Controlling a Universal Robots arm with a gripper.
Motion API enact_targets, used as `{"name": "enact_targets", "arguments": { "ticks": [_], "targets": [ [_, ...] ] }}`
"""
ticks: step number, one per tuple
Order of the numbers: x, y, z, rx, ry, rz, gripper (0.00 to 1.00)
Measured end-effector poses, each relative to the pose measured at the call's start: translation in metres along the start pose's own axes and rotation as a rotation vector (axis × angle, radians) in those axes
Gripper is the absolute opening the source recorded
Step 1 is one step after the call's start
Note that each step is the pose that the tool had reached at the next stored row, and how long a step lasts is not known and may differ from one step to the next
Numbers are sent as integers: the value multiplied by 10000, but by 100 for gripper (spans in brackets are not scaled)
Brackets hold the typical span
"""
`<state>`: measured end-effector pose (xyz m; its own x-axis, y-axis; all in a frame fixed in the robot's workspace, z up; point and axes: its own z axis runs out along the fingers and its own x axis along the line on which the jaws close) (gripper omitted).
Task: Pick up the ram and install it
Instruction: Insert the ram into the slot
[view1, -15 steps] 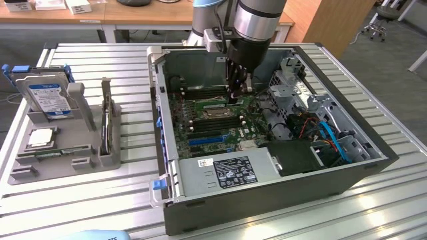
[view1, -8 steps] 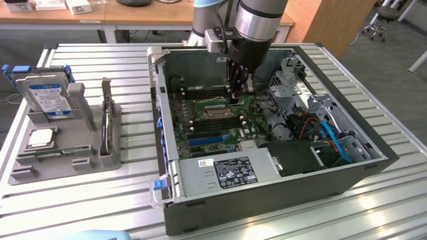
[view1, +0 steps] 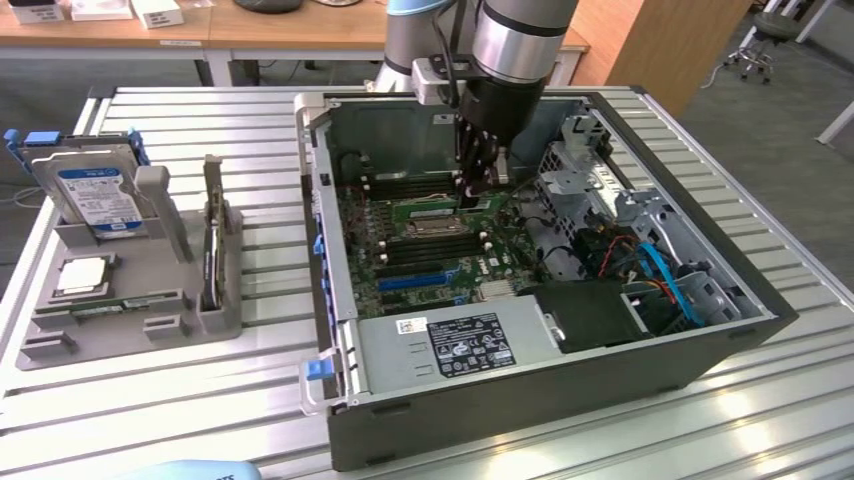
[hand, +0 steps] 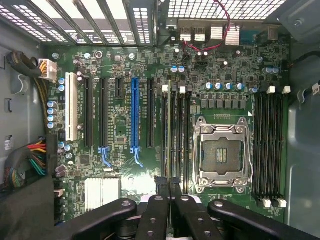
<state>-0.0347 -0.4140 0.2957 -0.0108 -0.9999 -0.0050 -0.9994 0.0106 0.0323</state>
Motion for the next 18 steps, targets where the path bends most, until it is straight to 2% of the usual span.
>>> {"name": "enact_targets", "arguments": {
  "ticks": [7,18],
  "targets": [
    [-1,0,3,0,-2,0,12],
    [0,-3,103,-1,0,-4,12]
  ]
}}
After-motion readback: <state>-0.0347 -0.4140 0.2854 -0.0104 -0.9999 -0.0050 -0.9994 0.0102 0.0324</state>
